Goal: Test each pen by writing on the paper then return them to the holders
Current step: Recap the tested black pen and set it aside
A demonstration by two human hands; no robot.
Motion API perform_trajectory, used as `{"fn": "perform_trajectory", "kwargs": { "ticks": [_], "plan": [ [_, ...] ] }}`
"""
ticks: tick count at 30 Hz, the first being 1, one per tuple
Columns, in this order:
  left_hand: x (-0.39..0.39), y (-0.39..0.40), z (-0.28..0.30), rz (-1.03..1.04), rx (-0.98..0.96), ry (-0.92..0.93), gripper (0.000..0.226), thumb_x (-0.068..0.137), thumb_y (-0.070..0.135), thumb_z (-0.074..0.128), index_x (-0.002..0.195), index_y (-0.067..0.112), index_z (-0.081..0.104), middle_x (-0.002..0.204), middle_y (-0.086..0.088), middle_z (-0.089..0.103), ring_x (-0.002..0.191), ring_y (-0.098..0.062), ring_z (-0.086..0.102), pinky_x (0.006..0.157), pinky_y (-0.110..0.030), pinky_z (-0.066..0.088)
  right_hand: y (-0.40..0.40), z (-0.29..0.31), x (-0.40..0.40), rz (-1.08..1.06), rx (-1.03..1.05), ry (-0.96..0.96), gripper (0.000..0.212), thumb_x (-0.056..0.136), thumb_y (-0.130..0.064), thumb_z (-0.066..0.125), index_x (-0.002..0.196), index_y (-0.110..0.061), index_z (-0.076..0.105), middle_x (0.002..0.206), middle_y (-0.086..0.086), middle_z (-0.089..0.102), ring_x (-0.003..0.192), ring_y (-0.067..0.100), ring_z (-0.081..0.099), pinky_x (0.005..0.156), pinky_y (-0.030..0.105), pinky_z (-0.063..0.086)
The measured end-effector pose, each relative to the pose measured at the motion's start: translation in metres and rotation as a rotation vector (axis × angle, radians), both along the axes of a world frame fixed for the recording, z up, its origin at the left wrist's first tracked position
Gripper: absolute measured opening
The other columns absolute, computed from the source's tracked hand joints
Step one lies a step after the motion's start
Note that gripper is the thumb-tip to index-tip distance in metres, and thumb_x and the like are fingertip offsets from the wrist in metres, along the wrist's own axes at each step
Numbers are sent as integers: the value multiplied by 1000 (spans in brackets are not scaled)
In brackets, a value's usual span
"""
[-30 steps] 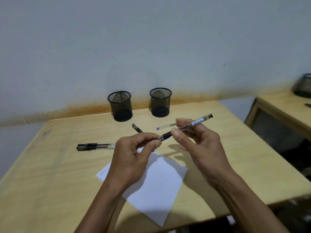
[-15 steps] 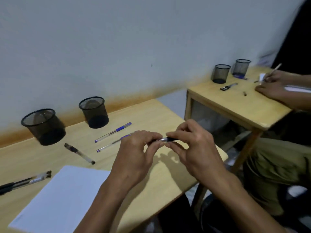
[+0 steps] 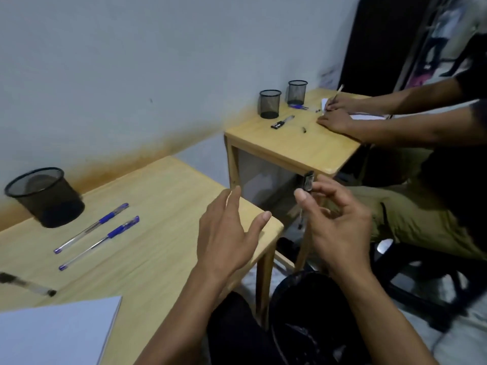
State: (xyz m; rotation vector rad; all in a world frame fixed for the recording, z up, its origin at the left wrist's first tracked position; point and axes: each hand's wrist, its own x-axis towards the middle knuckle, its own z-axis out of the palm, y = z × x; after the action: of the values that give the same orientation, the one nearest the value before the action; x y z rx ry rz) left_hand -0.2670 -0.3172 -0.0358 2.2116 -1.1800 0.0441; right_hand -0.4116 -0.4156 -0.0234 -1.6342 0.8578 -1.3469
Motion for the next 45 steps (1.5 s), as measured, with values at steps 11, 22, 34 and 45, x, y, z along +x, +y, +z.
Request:
{"fn": "perform_trajectory", "kwargs": {
  "ticks": [11,22,34,45],
  "plan": [
    [0,-32,-37,35,423,-105,94,86,80,10,156,19,15,165,-6,8,152,-27,1,120,-56,5,-28,-117,-30,-221,358,97,13,82,-33,83,79,-39,72,138,-5,59,135,20,57,111,32,44],
    [1,-31,-40,48,426,-163,92,85,81,7,156,22,18,165,-6,10,152,-27,2,120,-56,7,-30,-173,-47,-235,544,264,32,80,-27,86,108,-30,70,129,4,70,122,23,63,102,46,52],
    [0,-31,-37,49,416,-145,91,85,81,8,155,23,19,165,-5,11,152,-27,2,121,-56,7,-33,-170,-46,-206,594,222,51,80,-27,86,128,-23,66,133,4,68,128,22,60,107,42,49],
    [6,-26,1,35,211,201,71,87,62,56,145,22,44,149,-4,47,136,-28,41,112,-49,32,-11,-76,-29,-29,507,-76,37,84,-11,82,113,-29,68,108,-9,72,106,7,68,84,17,56]
  ]
}}
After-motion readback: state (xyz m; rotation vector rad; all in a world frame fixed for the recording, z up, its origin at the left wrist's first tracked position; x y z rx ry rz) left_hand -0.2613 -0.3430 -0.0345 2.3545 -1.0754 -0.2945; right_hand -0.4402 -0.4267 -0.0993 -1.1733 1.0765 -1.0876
